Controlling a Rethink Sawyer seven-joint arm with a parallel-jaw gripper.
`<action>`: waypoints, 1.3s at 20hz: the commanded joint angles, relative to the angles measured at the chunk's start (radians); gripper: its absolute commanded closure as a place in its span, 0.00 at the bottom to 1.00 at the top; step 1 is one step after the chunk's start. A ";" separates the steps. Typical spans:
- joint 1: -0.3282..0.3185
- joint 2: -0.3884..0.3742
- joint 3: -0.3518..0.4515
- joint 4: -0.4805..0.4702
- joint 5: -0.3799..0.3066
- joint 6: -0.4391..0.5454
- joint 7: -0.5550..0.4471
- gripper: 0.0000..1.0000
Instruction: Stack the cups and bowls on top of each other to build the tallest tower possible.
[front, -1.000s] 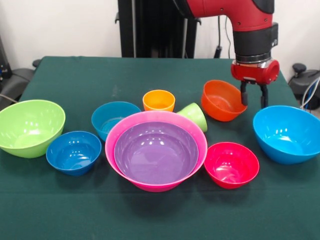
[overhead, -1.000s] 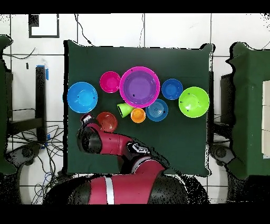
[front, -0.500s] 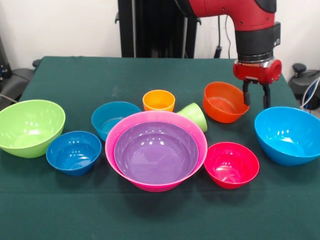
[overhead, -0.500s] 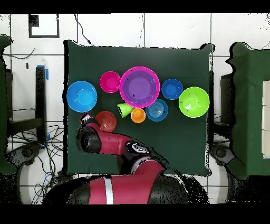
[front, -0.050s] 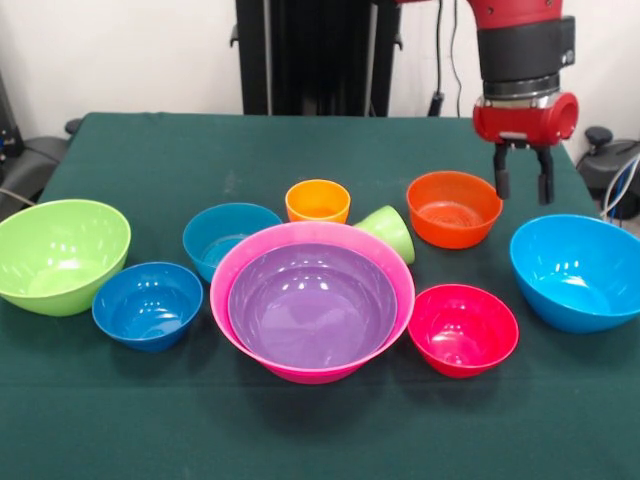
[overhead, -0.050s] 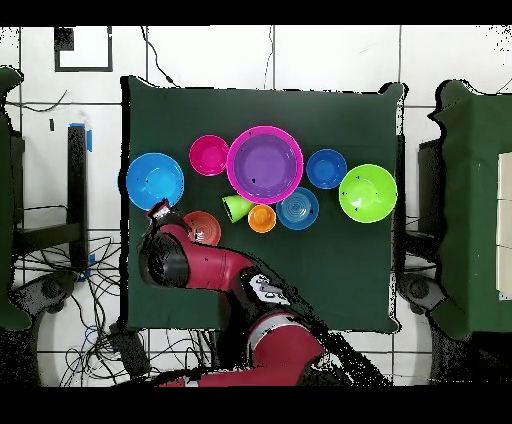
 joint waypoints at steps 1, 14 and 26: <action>0.001 -0.092 0.068 0.099 0.130 0.161 0.279 0.00; -0.036 -0.012 0.077 0.077 0.139 0.046 0.291 0.00; -0.025 0.064 0.041 -0.005 0.121 -0.006 0.262 0.00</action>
